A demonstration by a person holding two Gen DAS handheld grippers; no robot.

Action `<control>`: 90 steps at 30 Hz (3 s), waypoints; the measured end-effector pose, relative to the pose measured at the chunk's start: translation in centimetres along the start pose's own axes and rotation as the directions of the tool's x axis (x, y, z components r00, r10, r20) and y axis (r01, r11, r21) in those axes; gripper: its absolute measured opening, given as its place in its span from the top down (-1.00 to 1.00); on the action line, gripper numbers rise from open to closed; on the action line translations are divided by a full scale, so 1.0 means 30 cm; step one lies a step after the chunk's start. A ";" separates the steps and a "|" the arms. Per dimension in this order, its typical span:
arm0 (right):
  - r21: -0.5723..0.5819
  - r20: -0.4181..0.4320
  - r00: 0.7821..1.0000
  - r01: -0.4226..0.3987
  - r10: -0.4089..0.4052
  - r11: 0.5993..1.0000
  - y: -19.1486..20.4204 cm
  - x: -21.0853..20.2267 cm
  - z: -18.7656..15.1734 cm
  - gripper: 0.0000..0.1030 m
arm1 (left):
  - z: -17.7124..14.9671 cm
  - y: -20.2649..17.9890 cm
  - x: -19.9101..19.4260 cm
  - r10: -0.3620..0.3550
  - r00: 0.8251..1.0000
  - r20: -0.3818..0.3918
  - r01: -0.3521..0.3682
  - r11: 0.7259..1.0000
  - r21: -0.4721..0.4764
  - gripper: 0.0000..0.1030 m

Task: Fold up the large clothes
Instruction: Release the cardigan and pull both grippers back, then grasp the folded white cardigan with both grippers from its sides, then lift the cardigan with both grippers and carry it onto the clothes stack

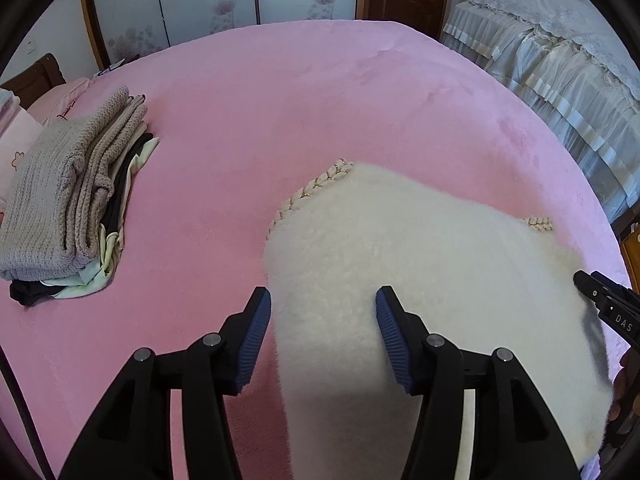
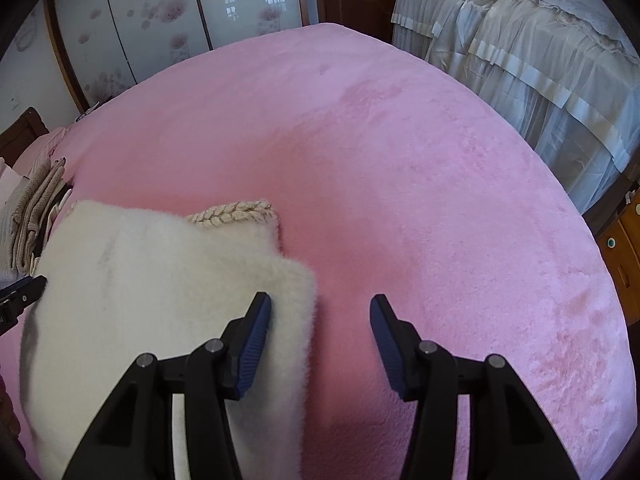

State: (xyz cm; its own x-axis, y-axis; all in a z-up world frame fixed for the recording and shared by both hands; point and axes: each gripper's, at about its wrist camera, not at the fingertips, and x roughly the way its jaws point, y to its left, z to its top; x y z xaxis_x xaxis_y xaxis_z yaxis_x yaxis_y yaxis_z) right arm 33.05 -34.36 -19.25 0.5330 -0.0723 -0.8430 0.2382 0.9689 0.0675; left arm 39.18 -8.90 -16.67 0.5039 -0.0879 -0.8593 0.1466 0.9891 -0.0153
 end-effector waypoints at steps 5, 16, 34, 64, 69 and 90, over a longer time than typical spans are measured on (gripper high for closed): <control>-0.042 0.029 1.000 0.007 -0.006 0.999 0.020 -0.134 -0.006 0.00 | -0.027 -0.009 -0.111 0.052 0.999 0.008 -0.052 0.998 0.033 -0.35; -0.146 0.091 0.994 -0.052 0.066 0.988 0.081 -0.524 -0.128 -0.12 | -0.129 -0.017 -0.469 0.009 0.998 0.058 -0.011 0.999 0.033 -0.63; -0.221 0.187 0.943 -0.234 0.276 0.947 0.126 -0.942 -0.277 -0.34 | -0.327 -0.038 -0.869 -0.180 0.966 0.187 0.171 0.983 0.063 -0.63; 0.162 -0.200 0.793 -0.552 0.575 0.818 -0.088 -0.043 -0.304 -0.34 | -0.415 0.027 -0.070 -0.392 0.901 -0.185 0.371 0.918 -0.139 -0.91; 0.182 -0.214 0.759 -0.588 0.615 0.788 -0.069 0.028 -0.287 -0.60 | -0.402 0.038 0.017 -0.466 0.866 -0.181 0.433 0.880 -0.192 -1.00; 0.105 -0.186 0.758 -0.617 0.625 0.780 0.000 -0.002 -0.264 0.03 | -0.370 -0.054 -0.002 -0.395 0.903 -0.169 0.363 0.911 -0.195 -0.61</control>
State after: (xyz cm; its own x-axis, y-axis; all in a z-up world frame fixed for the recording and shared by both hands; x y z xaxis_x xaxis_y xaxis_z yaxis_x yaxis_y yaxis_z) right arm 26.60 -32.48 -23.41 0.4020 0.5952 -0.6959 -0.0579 0.7750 0.6294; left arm 29.47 -9.19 -22.24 0.2529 -0.4504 -0.8562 0.1504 0.8926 -0.4251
